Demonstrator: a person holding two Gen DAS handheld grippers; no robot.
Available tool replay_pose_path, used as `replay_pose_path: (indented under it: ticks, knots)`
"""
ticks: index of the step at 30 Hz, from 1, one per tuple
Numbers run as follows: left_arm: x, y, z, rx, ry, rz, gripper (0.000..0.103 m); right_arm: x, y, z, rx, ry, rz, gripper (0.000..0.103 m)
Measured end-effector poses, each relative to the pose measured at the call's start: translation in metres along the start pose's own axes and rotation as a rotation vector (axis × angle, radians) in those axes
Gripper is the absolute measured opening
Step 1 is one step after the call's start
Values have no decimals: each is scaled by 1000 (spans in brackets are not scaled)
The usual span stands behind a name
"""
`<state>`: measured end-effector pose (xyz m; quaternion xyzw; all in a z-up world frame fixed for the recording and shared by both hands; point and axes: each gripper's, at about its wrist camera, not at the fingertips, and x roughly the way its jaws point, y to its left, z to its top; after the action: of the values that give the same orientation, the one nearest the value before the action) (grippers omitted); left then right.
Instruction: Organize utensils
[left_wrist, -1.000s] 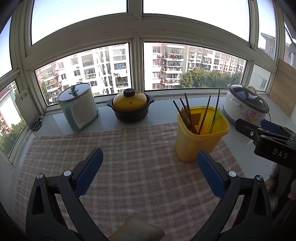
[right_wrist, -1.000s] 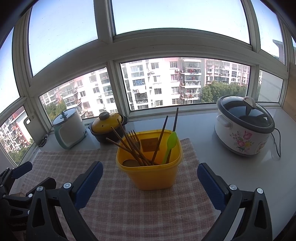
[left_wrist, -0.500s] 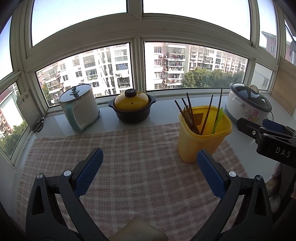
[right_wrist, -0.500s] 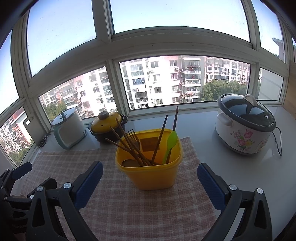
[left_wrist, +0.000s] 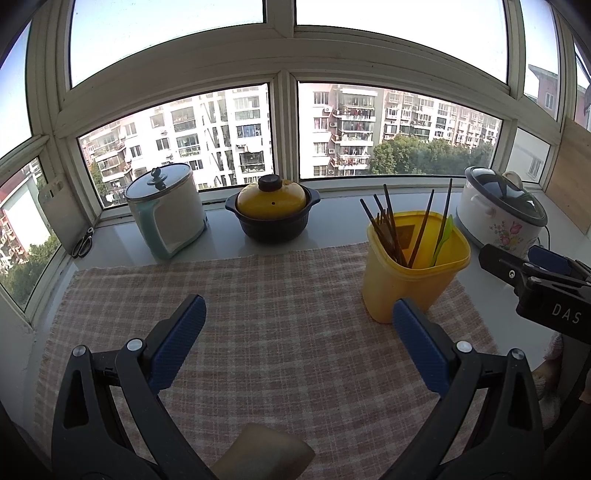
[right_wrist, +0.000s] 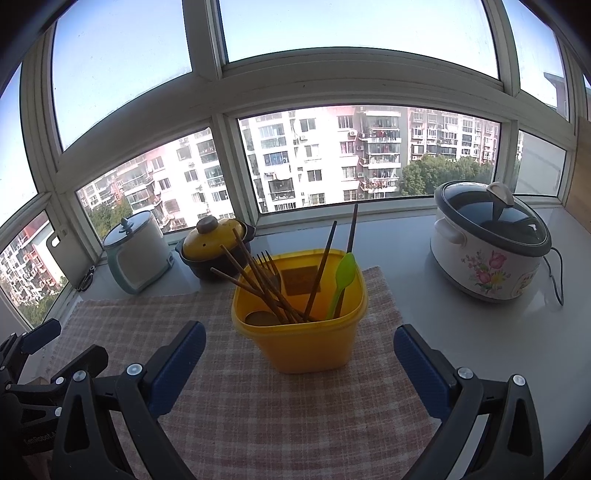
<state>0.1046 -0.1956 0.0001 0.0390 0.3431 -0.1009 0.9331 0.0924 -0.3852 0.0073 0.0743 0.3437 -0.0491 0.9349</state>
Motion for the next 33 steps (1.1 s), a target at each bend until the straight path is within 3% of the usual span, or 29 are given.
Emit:
replay_pose_path:
  ticks: [33]
  knots:
    - [-7, -6, 1, -6, 5, -10, 102, -5, -2, -3, 8, -1, 2, 103]
